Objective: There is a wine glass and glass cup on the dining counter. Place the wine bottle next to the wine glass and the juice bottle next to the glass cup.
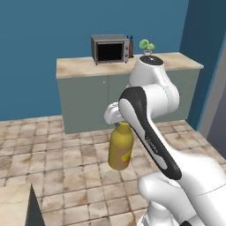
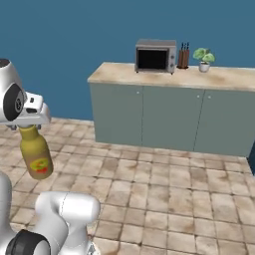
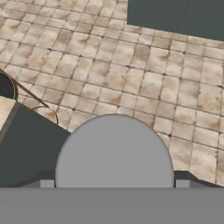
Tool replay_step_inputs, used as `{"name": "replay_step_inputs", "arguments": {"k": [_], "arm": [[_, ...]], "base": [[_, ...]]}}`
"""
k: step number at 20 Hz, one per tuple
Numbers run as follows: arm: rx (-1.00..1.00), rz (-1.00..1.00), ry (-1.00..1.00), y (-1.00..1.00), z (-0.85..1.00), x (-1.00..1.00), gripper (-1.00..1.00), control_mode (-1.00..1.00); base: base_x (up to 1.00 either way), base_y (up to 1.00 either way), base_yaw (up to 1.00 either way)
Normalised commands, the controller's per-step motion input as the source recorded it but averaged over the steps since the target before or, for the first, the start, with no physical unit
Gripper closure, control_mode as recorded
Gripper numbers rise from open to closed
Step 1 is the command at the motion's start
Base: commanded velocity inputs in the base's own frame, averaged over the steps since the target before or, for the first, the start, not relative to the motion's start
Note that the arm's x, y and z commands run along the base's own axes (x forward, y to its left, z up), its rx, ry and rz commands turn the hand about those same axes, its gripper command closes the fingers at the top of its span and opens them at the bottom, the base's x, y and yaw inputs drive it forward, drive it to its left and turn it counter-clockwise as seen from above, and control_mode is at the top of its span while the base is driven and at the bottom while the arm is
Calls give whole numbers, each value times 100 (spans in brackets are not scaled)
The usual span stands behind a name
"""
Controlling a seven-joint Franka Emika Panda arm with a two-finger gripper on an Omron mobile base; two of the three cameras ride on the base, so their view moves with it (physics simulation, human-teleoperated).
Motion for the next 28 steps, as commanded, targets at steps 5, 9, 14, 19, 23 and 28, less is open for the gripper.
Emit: {"name": "replay_step_inputs", "arguments": {"k": [5,9,14,19,23,28], "arm": [[0,0,0,0,0,0,100,100],[0,0,0,0,0,0,100,100],[0,0,0,0,0,0,100,100],[0,0,0,0,0,0,100,100],[0,0,0,0,0,0,100,100],[0,0,0,0,0,0,100,100]], "base": [[77,-25,9],[79,-25,11],[82,-16,22],[80,-15,33],[73,-12,42],[68,-9,47]]}}
